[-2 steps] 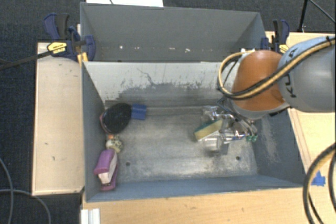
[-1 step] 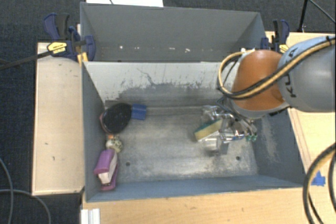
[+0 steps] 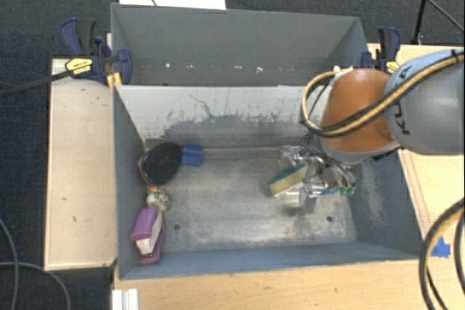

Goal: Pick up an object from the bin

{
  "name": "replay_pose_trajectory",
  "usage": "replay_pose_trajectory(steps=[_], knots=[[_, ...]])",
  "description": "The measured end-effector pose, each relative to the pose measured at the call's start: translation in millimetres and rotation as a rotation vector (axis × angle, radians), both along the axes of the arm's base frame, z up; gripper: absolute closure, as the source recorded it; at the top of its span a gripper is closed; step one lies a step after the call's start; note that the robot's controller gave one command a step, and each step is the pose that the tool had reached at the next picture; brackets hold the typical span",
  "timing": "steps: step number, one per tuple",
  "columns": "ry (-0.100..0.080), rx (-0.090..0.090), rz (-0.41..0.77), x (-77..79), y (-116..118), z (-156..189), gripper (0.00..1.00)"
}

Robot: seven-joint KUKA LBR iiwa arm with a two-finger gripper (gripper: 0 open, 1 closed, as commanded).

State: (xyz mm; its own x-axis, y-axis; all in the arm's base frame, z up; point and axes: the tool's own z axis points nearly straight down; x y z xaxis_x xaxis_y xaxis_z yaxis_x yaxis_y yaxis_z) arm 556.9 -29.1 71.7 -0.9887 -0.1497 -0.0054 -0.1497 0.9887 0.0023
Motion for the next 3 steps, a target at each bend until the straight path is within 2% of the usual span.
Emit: replay_pose_trajectory(steps=[1, 2, 3], knots=[[-0.001, 0.001, -0.004, 0.6, 0, 0, 0.00], [-0.001, 0.001, -0.005, 0.4, 0, 0, 1.00], [-0.003, -0.002, -0.007, 2.0, 0, 46, 1.00]])
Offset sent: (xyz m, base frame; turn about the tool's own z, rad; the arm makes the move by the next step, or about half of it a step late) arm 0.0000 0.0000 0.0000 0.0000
